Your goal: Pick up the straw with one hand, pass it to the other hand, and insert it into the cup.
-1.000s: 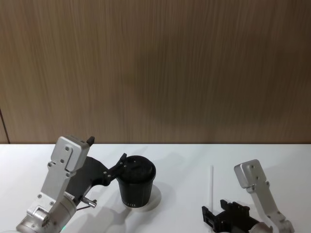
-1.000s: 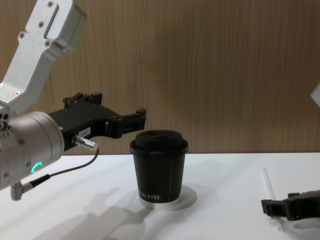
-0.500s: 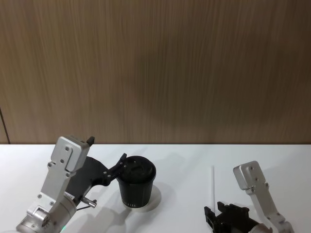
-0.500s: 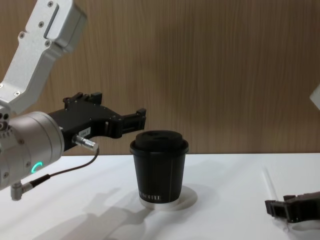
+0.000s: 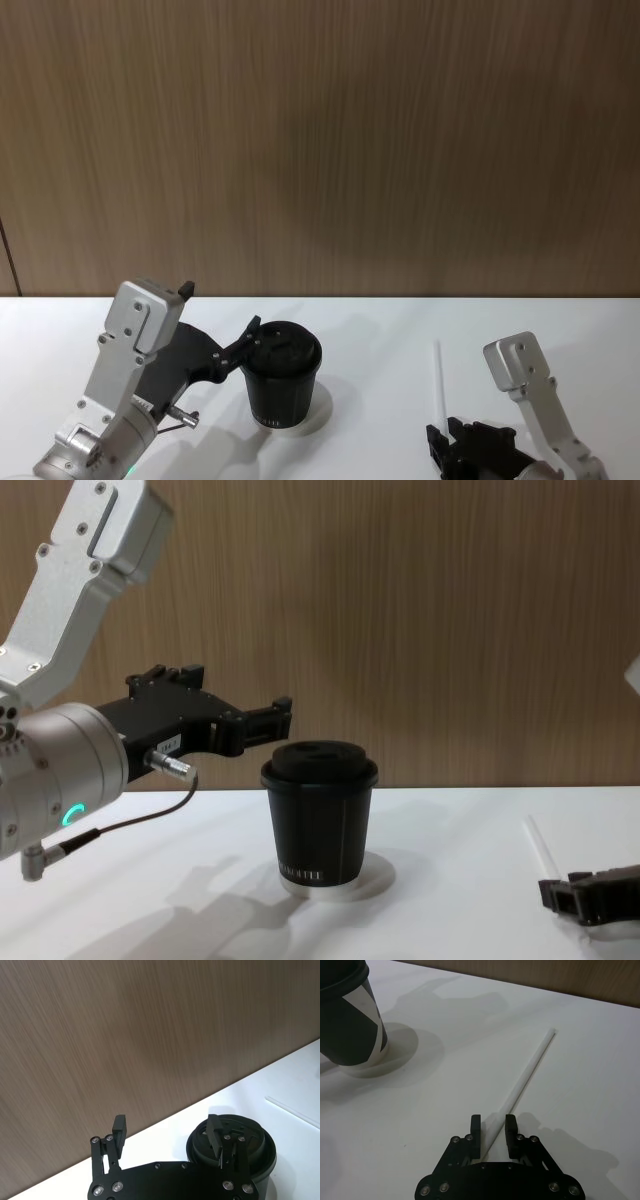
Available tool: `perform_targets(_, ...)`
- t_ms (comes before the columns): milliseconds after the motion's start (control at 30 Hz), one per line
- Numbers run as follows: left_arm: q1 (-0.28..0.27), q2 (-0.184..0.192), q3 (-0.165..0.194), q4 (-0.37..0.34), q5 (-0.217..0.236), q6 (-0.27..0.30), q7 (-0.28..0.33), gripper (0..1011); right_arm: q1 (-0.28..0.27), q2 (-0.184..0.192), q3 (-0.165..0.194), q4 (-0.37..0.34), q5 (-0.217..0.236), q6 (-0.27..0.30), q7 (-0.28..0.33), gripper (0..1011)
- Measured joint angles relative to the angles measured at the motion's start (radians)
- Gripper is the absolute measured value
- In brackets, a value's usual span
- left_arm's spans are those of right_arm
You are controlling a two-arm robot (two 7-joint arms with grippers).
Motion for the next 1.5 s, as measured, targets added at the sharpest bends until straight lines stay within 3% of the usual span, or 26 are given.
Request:
perform_targets(300, 0.000, 0.000, 0.000, 0.000, 0.000, 0.000, 0.000, 1003, -0.001, -0.002, 0.010, 0.001, -0.005, 0.000, 0.004, 197)
perform_targets(467, 0.000, 0.000, 0.000, 0.000, 0.000, 0.000, 0.000, 1003, -0.002, -0.003, 0.016, 0.001, -0.007, 0.000, 0.007, 79)
perform_targets(867, 0.000, 0.000, 0.000, 0.000, 0.000, 0.000, 0.000, 1003, -0.009, -0.006, 0.033, -0.003, -0.011, -0.004, 0.011, 4)
perform_targets(1100, 0.000, 0.000, 0.000, 0.000, 0.000, 0.000, 0.000, 1003, -0.018, -0.013, 0.053, -0.014, -0.012, -0.038, 0.007, 4)
perform_targets(1500, 0.000, 0.000, 0.000, 0.000, 0.000, 0.000, 0.000, 1003, -0.025, -0.019, 0.090, -0.053, 0.005, -0.150, 0.028, 4)
